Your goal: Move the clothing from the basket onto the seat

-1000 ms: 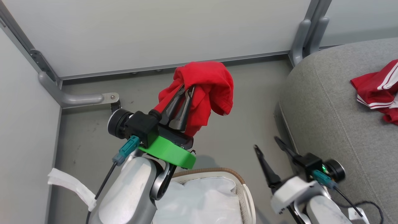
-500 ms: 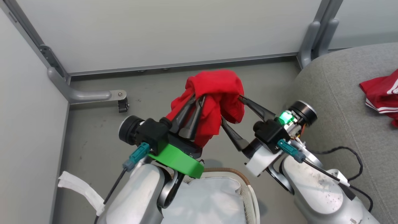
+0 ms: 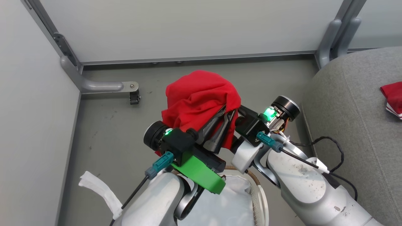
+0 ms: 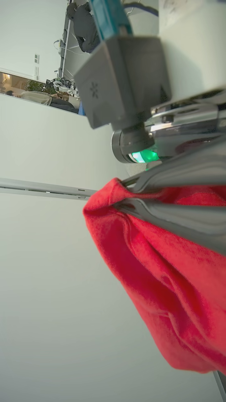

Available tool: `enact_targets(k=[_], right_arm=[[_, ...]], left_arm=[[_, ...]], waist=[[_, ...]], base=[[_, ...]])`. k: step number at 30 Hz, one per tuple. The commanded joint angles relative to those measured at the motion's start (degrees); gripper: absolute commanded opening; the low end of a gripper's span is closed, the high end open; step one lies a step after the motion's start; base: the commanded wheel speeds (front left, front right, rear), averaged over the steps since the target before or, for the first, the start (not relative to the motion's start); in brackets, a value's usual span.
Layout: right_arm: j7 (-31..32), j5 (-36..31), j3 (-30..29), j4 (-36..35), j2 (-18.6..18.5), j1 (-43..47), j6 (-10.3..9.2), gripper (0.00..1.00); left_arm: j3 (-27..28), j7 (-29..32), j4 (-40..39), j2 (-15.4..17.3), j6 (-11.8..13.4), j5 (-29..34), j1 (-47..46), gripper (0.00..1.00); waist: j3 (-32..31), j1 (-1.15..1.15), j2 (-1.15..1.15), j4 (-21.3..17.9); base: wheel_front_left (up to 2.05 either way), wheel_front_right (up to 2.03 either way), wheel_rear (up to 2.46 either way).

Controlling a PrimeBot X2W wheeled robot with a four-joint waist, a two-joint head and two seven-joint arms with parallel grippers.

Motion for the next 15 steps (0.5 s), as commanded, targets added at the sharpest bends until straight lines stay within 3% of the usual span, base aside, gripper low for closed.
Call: enact_targets(k=[1,13,14,15], right_arm=[[-0.1,0.8,0.1,0.3,0.1,-0.6,-0.06,0.0],[-0.1,4.8,-2.2,-0.5,-0.6,2.1,-0.06,0.0],[-0.1,5.1,-2.5,-0.6,-0.7,2.6,-0.06,0.0],[-0.1,5.3,-3.0,-0.6,-0.8,3.1,-0.06,0.0]], left_arm=[[-0.4,0.0,0.2,0.0,-0.2,-0.1,-0.7,0.0],[0.1,0.0,0.9,0.1,-0.2,-0.2,0.0,0.0],[0.3,0.0,0.9,0.0,-0.2,0.0,0.3,0.04],[0.7,0.0,1.0,0.0,-0.2,0.4,0.7,0.5]], waist=[[0.3,0.0,0.0,0.5],[-0.1,0.0,0.0,0.7],[-0.2,0.0,0.0,0.5],[-0.4,0.0,0.0,0.1]], base=[[0.0,0.0,0.0],[0.0,0.0,0.0],[0.0,0.0,0.0],[0.0,0.0,0.0]])
